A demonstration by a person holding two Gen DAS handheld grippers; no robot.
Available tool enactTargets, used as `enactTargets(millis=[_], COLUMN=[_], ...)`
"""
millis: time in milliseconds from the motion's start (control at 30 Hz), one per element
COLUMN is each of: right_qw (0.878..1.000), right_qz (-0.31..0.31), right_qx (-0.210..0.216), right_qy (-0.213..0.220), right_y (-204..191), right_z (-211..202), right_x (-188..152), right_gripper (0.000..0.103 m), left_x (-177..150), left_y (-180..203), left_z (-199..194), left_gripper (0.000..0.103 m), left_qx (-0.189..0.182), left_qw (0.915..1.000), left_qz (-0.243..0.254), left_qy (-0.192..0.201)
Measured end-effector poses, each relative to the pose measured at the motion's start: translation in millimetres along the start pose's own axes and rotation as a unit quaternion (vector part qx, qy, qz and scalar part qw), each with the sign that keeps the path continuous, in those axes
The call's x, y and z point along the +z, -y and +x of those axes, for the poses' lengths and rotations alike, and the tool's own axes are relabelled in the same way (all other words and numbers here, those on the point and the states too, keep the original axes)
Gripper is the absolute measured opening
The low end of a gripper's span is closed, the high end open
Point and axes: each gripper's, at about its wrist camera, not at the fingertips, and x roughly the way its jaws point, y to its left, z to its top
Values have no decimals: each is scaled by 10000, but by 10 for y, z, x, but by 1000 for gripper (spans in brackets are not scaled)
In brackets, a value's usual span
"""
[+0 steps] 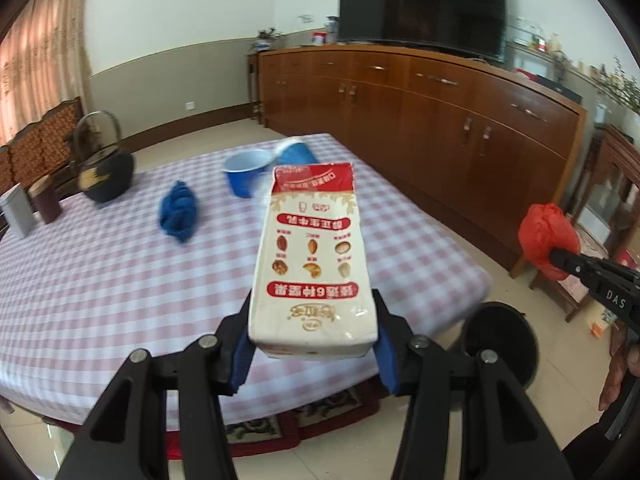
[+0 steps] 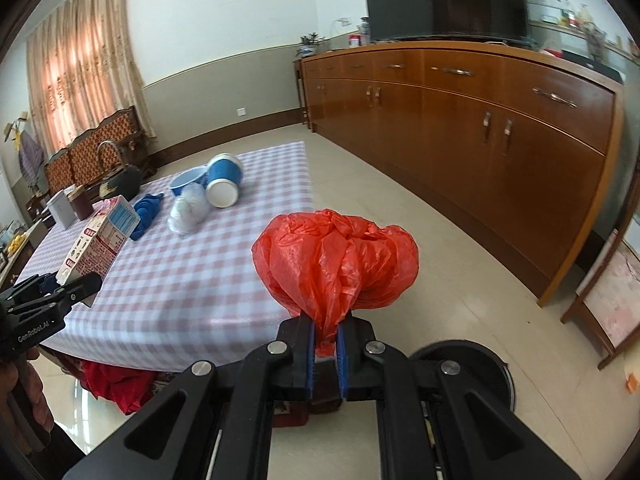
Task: Collect trash
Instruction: 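Carry carton box and red bag over the black bucket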
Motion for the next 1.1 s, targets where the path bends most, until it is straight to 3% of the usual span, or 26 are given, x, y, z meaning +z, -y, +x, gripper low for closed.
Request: enactTargets(millis=[500, 1100], right_qw=[9980, 9919], right_qz=[379, 820], right_qx=[-493, -867], right_qy=[-117, -427], right_y=[704, 1494], right_z=[-287, -313], right_x=[-369, -772], right_gripper=[9, 9], left_x=[-98, -344], left_y=[914, 1957], left_z=[171, 485], left_gripper=[52, 52], left_qx=[-721, -1407], left_qw=[9954, 9803], left_qz=[601, 1229], left_qy=[-181, -637])
